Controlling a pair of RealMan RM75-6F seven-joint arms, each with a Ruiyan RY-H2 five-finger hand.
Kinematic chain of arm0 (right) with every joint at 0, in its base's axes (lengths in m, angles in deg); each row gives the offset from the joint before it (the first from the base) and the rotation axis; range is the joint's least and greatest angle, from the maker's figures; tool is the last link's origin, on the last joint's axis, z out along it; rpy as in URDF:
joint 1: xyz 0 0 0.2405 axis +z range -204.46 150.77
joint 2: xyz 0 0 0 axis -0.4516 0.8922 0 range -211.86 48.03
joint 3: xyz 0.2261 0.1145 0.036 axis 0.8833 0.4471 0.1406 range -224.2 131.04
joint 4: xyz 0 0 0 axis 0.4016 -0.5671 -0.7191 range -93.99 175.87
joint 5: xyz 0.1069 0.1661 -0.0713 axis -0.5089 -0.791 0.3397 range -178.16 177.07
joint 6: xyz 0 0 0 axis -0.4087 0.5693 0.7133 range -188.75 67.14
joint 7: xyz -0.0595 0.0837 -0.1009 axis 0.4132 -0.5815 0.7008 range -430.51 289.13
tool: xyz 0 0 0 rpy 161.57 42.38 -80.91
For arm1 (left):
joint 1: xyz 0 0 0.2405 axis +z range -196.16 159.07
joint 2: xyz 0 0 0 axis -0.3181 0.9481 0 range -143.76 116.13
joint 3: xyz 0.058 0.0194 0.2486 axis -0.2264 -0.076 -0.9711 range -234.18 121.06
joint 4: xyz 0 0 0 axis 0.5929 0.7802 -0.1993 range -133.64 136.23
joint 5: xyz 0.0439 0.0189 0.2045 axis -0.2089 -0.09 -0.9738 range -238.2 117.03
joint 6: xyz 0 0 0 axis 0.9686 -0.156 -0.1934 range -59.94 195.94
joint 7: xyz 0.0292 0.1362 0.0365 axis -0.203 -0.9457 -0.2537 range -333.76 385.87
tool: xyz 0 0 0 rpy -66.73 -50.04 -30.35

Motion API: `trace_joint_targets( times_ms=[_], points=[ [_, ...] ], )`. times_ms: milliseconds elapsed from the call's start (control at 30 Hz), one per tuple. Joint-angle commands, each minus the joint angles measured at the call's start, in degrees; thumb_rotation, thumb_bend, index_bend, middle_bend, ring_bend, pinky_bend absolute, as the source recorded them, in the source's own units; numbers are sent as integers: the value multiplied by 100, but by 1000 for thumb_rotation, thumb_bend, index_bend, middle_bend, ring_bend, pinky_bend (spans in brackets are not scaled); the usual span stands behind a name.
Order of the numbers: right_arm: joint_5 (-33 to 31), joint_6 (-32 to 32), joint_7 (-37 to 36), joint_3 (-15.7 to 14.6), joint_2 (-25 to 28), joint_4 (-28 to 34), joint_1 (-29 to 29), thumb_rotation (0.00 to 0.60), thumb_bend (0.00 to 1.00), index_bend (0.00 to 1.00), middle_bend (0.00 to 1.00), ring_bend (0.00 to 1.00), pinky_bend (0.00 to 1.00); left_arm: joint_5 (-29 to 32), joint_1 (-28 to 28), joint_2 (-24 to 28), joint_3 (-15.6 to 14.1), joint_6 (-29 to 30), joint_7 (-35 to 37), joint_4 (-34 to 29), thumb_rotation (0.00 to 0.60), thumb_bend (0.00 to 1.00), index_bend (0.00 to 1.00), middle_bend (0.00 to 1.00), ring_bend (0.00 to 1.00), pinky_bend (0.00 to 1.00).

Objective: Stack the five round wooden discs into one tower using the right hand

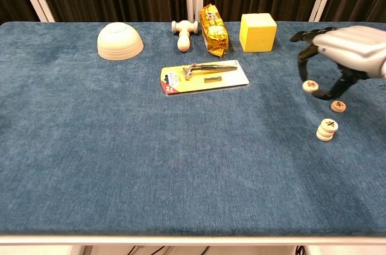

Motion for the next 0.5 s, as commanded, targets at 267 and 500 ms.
trace_joint_targets(
  times_ms=[267, 500],
  points=[
    [227, 8, 124, -479, 669, 841, -254, 600, 238, 558, 49, 0, 0, 6, -2, -14, -7, -16, -86, -37, 600, 136, 77, 0, 0, 0],
    [257, 0, 269, -601, 635, 916, -285, 600, 237, 557, 51, 0, 0, 10, 3, -5, -5, -8, -66, -33, 600, 137, 77, 0, 0, 0]
  ],
)
